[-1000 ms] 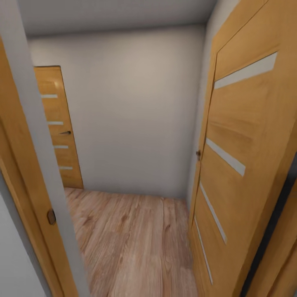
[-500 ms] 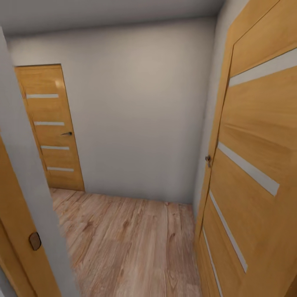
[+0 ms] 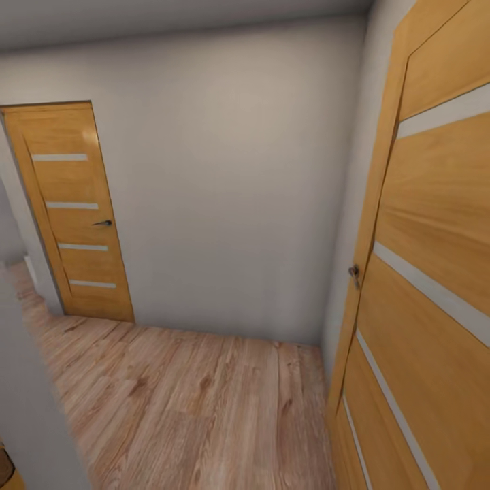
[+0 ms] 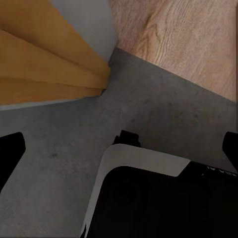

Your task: Move the two storage containers from the living room to the garage. In the garage, place one container on the floor and stack the other container on top of it (either order is fine).

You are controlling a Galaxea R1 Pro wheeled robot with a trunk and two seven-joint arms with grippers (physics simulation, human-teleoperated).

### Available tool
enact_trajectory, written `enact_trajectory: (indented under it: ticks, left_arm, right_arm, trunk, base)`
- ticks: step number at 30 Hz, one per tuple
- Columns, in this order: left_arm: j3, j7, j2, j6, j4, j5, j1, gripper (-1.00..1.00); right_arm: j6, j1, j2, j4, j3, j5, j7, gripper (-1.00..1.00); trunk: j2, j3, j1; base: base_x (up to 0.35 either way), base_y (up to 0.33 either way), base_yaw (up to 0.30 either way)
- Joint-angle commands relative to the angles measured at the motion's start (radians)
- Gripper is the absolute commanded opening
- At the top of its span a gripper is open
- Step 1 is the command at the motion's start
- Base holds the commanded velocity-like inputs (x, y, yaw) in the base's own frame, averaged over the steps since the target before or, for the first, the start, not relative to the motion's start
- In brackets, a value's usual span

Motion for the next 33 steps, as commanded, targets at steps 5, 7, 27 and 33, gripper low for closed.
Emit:
enact_trajectory:
  ticks: [5, 7, 27, 33]
  left_arm:
    - [-0.004, 0.002, 0.000, -0.005, 0.001, 0.007, -0.001, 1.00]
    - [-0.004, 0.002, 0.000, -0.005, 0.001, 0.007, -0.001, 1.00]
    - [-0.004, 0.002, 0.000, -0.006, 0.000, 0.007, -0.001, 1.00]
    - [-0.004, 0.002, 0.000, -0.006, 0.000, 0.007, -0.001, 1.00]
  right_arm:
    - [-0.006, -0.001, 0.000, 0.003, 0.009, -0.009, -0.001, 1.00]
    - [-0.006, -0.001, 0.000, 0.003, 0.009, -0.009, -0.001, 1.00]
    - [-0.006, -0.001, 0.000, 0.003, 0.009, -0.009, 0.000, 1.00]
    - [-0.006, -0.001, 0.000, 0.003, 0.009, -0.009, 0.000, 1.00]
  trunk:
    - [-0.001, -0.001, 0.001]
    - [-0.001, -0.001, 0.001]
    - [-0.001, -0.001, 0.001]
    - [-0.001, -0.001, 0.001]
  base:
    - [0.210, 0.000, 0.000]
    - [0.037, 0.000, 0.000]
    - [0.002, 0.040, 0.000]
    - [0.061, 0.000, 0.000]
